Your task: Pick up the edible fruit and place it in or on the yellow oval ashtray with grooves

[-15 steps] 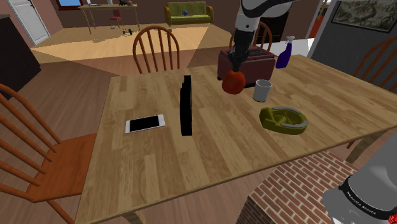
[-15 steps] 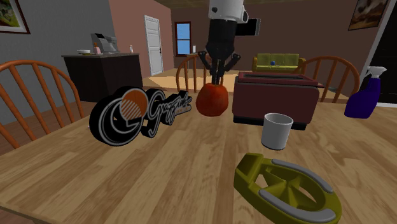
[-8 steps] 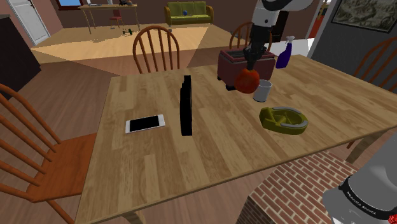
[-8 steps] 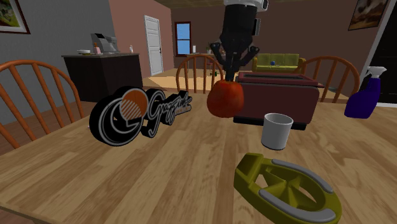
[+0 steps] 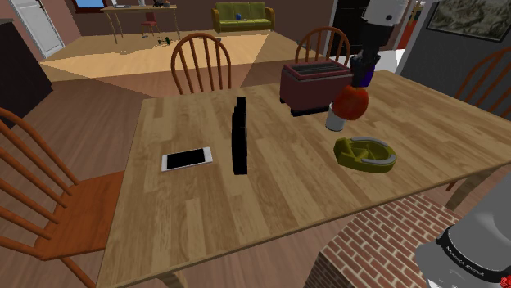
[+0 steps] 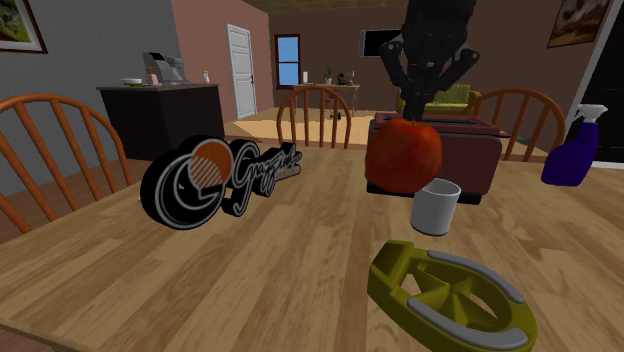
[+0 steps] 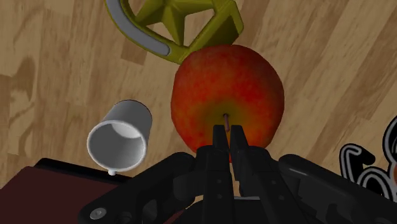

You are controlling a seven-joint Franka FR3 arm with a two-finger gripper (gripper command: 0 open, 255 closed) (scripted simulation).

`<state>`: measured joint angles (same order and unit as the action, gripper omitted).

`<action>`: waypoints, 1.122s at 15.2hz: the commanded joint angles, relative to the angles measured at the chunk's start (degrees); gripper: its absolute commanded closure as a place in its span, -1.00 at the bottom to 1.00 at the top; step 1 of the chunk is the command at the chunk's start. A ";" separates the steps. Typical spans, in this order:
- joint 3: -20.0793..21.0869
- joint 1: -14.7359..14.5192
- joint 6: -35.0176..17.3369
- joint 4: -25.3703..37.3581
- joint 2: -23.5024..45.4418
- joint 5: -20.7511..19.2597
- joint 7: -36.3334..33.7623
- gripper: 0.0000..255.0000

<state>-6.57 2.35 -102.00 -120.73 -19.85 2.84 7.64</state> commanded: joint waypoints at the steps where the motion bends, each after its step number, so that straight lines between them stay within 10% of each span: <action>1: -0.72 0.69 1.55 -2.40 -3.90 -0.69 1.04 1.00; 7: -3.87 3.46 7.54 -7.27 -14.62 -3.63 5.34 1.00; 17: -4.30 3.77 0.05 -15.48 -15.33 -4.00 5.75 1.00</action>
<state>-10.75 6.04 -101.14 -135.34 -35.07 -1.07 13.26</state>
